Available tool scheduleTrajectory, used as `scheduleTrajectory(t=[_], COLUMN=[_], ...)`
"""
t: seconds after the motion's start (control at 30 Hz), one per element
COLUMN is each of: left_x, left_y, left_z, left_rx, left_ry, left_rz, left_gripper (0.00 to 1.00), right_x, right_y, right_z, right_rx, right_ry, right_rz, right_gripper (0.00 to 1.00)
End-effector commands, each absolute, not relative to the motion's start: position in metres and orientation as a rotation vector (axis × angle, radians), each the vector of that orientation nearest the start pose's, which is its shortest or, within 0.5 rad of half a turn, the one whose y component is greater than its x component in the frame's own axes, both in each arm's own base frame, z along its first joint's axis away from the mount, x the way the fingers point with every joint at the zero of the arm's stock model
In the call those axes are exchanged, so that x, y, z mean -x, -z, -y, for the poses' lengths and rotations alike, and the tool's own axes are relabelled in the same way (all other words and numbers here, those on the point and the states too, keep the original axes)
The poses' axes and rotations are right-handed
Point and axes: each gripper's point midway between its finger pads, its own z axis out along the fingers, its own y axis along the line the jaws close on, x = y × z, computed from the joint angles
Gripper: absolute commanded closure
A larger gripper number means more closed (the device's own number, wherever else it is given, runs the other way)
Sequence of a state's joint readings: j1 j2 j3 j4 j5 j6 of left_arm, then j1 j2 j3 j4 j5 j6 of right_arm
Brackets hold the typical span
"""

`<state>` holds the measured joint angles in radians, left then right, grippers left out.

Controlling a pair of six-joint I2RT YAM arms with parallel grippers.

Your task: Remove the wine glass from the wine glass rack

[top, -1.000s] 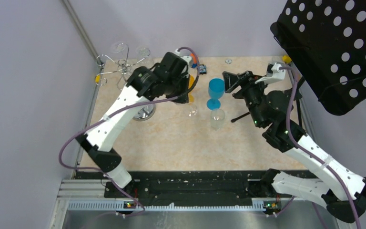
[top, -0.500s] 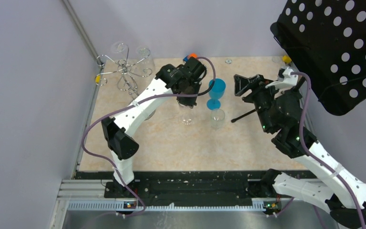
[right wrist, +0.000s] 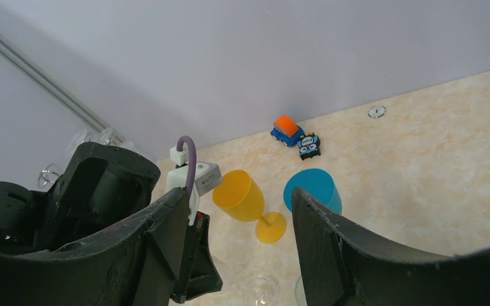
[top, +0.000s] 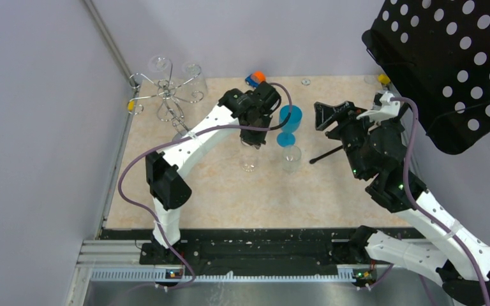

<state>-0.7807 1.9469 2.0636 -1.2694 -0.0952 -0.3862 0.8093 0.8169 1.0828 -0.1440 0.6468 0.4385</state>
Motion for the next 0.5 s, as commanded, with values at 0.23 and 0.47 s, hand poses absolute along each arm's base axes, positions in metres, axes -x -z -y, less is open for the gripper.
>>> scheduleTrajectory(t=[0.23,0.47], left_x=[-0.305,-0.307], left_y=[-0.201,-0.228], left_z=[0.296,0.29], left_rx=[-0.487,-0.448], left_ry=[0.2,0.22], left_rz=[-2.659,-2.595], left_gripper=[0.84,0.59], right_x=[-0.259,-0.259], right_y=[-0.43,-0.432], right_z=[-0.141,-0.144], right_rx=[-0.295,-0.292], right_ry=[-0.584,-0.6], right_rz=[-1.446,-1.441], right_gripper=[0.39,0.39])
